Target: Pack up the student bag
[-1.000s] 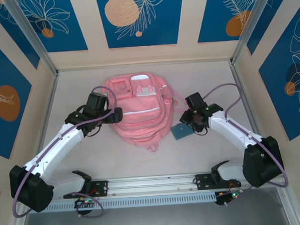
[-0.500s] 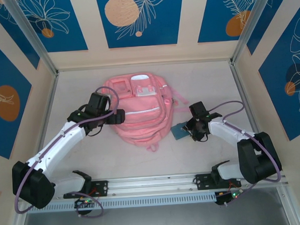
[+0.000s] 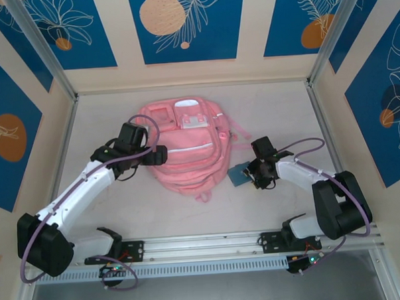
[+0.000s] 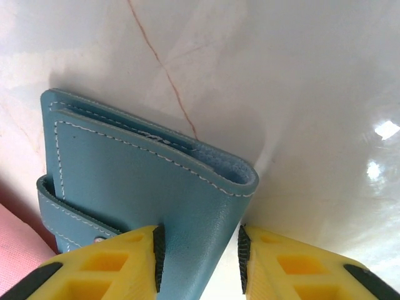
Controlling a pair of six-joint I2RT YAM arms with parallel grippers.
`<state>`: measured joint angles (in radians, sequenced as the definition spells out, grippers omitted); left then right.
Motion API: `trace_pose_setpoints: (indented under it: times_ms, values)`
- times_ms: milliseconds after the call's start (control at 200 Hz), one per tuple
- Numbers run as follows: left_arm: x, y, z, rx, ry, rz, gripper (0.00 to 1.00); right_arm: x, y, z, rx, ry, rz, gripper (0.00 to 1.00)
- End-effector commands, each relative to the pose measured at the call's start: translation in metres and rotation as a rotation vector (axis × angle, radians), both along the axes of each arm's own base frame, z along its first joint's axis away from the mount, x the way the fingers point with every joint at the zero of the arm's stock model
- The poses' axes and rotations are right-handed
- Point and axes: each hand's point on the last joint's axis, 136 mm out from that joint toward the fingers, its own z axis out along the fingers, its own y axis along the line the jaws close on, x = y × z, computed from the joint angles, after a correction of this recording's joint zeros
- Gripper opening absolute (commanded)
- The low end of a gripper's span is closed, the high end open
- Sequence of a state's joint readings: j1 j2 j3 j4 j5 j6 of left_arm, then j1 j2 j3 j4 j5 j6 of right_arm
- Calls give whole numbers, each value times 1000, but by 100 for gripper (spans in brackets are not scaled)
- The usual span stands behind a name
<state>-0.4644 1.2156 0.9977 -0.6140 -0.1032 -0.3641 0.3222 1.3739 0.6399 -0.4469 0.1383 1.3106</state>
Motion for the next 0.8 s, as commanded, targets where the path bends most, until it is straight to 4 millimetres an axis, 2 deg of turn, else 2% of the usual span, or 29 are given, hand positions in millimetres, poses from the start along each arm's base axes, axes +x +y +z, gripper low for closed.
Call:
trace_pose_setpoints:
  times_ms: [0,40,160,245,435,640,795]
  values:
    - [6,-3,14,-26,-24,-12,100,-18,-7,-17,-24,86,-31,37]
    - [7,-5,16,-32,-26,-17,100,-17,-8,-17,-28,81,-31,35]
    - [6,-9,21,-40,-24,-43,100,-15,-12,-14,-63,65,-19,15]
    - [5,-10,24,-32,-23,-63,100,-10,-16,-5,-95,34,-2,11]
    - [2,-22,30,-52,-3,-135,99,9,-23,36,-157,-121,79,0]
    - [2,-48,34,-57,8,-249,97,21,-28,93,-180,-313,180,0]
    - [1,-73,27,39,23,-383,94,19,-35,119,-153,-389,197,0]
